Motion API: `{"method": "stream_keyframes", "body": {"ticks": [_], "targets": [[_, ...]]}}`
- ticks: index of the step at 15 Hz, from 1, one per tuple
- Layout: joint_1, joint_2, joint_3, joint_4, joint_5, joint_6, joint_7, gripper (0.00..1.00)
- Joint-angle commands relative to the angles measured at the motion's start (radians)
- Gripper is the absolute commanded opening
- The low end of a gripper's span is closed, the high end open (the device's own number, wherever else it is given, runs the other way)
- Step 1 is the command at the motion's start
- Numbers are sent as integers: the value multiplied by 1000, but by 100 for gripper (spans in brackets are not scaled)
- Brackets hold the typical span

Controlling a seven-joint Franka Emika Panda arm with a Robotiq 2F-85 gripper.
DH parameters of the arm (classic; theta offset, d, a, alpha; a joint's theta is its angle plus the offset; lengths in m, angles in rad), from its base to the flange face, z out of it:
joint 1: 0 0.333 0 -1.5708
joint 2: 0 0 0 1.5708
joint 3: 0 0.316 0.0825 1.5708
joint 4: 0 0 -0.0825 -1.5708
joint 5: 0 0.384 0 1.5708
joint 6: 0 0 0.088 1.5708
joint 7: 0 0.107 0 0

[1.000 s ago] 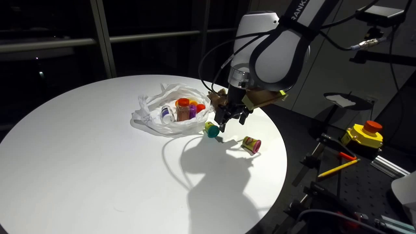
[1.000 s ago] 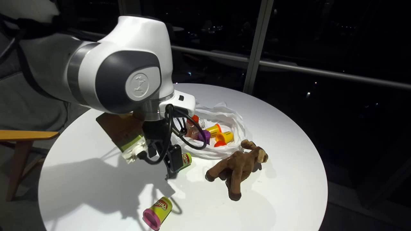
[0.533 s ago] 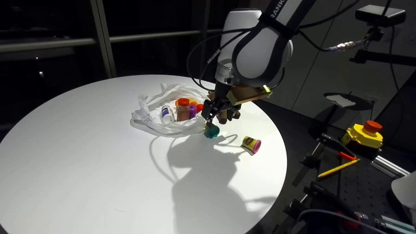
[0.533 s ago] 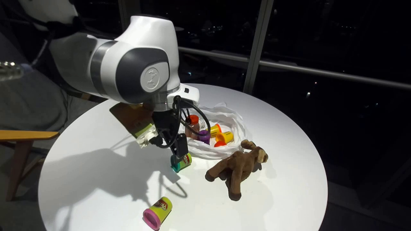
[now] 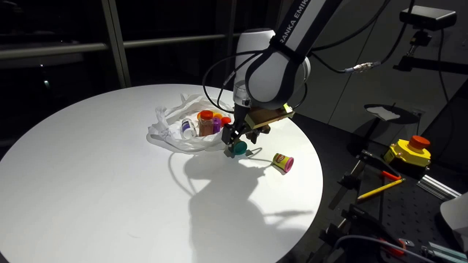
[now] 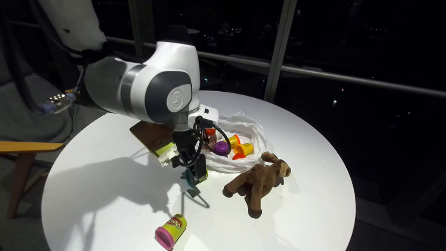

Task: Pick up the objects from the table and put them on the plastic

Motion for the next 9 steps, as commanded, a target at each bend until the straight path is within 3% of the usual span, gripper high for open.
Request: {"method": "stream_keyframes", "body": {"ticks": [1, 3, 9], "targets": [[33, 44, -34, 78, 15, -48, 6, 100], [42, 61, -47, 104, 10, -66, 11, 73], [59, 88, -73, 146, 1, -109, 19, 27]]}}
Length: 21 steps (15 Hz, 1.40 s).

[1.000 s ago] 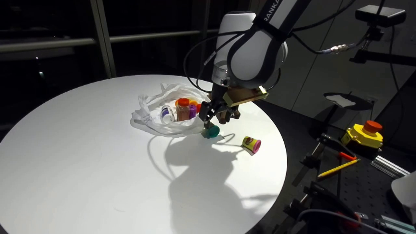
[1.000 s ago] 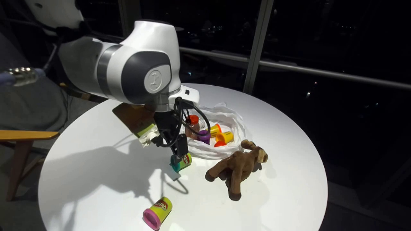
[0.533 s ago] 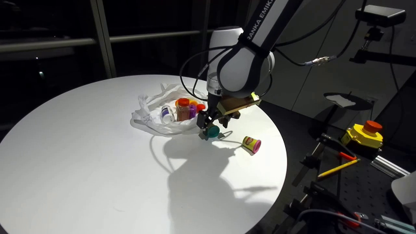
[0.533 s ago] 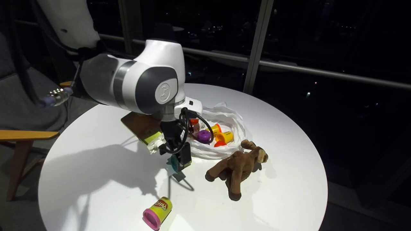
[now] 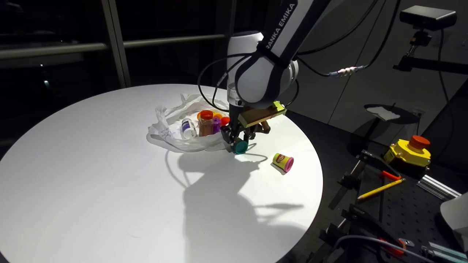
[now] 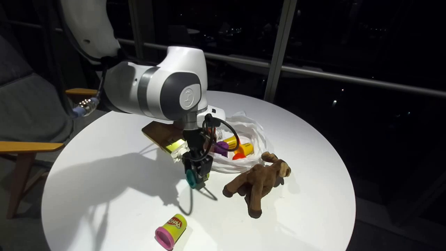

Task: Pick up the objects from the table and put them on the plastic

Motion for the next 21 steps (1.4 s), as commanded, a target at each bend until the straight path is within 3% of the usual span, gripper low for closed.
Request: {"method": "stream_keyframes", "body": {"ticks": [1, 3, 8, 11, 16, 21], "targets": [[13, 17, -14, 27, 6, -32, 14, 27], [-6, -20, 6, -17, 22, -25, 0, 27], [12, -201, -31, -184, 10, 22, 25, 27], [20, -294, -72, -207, -9, 34, 60, 27], [-21, -312, -73, -107, 6, 64, 81, 27], [-2, -223, -89, 94, -11, -30, 147, 27]]}}
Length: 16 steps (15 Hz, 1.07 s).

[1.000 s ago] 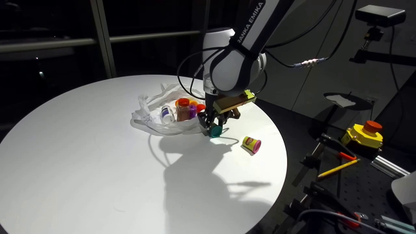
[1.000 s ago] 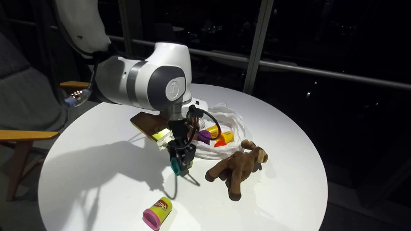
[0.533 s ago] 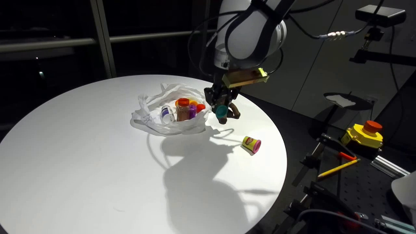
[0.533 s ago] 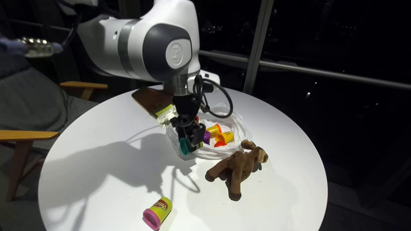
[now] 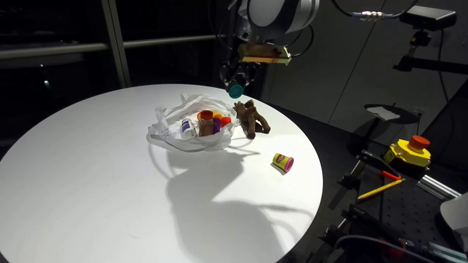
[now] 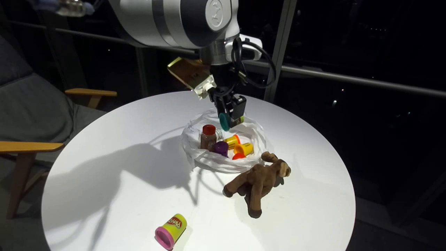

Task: Pick up the objects from the table and put them on the plastic

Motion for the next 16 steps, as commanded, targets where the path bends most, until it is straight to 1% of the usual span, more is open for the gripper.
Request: {"method": "stream_keyframes", "body": {"ticks": [1, 3, 5, 11, 14, 16], "targets": [[19, 85, -13, 183, -17, -91, 68, 27], [19, 130, -9, 274, -19, -157, 88, 27], [8, 181, 10, 358, -9, -218, 92, 27], [0, 380, 36, 586, -13, -406, 106, 27], [6, 470, 32, 684, -13, -473, 138, 27], [3, 505, 30, 733, -9, -499, 164, 27]]}}
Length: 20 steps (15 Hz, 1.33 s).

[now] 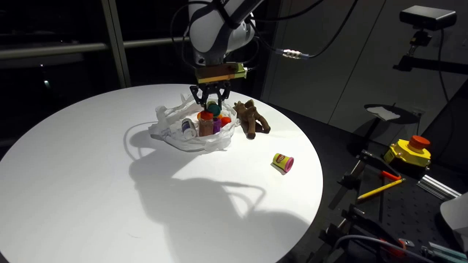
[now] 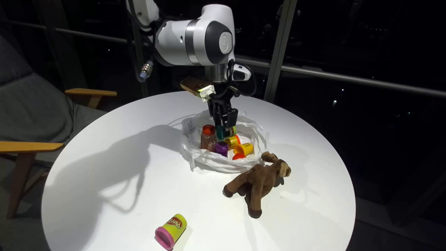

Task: Pick up the objects from the table and put them on the plastic

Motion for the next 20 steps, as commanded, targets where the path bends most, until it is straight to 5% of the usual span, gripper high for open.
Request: {"method": "stream_keyframes", "body": {"ticks": [1, 3, 5, 8, 20], "targets": [[-7, 83, -4, 149, -10, -77, 61, 27], [-9, 92, -8, 177, -16, -89, 70, 77], [-14, 78, -2, 174, -14, -78, 63, 78], [-15, 12, 9, 109, -11, -38, 45, 99], [-17, -403, 117, -486, 15, 172, -97, 100]]}}
